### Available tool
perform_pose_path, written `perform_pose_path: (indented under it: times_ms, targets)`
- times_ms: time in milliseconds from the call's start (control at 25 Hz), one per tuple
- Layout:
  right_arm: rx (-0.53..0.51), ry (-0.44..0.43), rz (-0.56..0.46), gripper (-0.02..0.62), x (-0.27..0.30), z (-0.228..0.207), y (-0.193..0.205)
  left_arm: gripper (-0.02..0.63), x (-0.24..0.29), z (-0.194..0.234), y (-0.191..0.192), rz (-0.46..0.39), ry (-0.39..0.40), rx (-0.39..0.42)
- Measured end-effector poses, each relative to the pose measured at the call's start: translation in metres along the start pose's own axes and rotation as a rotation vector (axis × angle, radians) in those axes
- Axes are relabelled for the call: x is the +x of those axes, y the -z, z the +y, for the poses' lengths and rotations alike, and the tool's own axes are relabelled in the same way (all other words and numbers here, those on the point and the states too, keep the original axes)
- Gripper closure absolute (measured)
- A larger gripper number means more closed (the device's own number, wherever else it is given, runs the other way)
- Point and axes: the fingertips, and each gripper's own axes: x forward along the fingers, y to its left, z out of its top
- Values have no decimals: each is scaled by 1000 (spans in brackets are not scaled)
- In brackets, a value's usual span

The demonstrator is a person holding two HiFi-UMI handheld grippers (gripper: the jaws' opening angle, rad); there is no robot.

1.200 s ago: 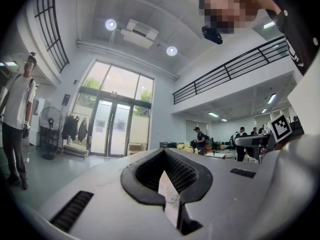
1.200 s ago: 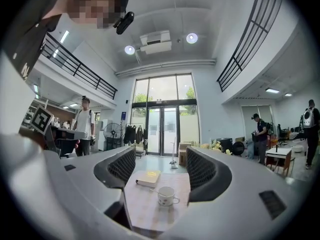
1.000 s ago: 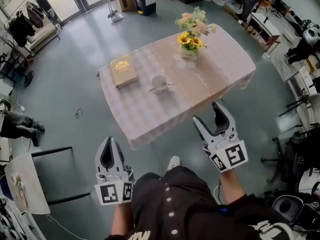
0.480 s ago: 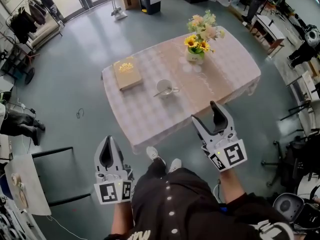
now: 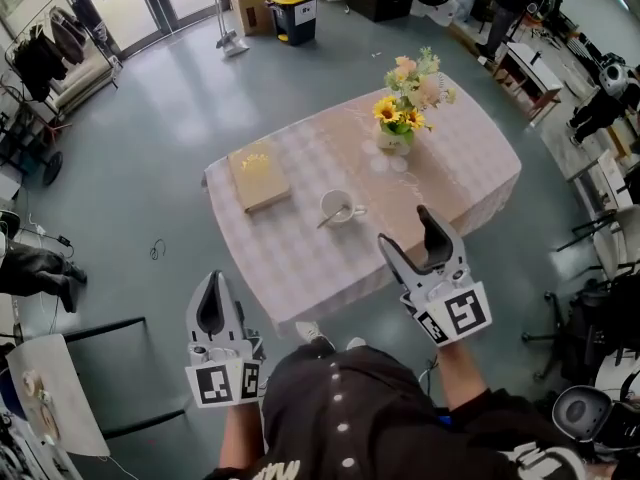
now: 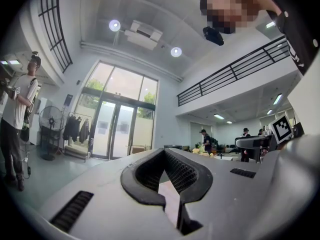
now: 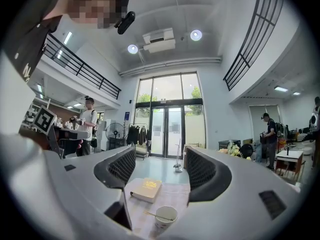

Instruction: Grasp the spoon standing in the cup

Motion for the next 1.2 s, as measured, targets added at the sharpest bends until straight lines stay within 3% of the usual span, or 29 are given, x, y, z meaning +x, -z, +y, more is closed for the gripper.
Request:
perform_pose_path:
  times_ms: [680,1040,1200]
  targets:
    - [-45,26,81,304,63,2,31,589,59,39,23,48,83,-33]
    - [-122,-104,206,307,96,-4,95,589,79,39,36,81,39,-64]
    - [-260,-214,262,307,109,-1,128,589,81,42,45,97,3,-63]
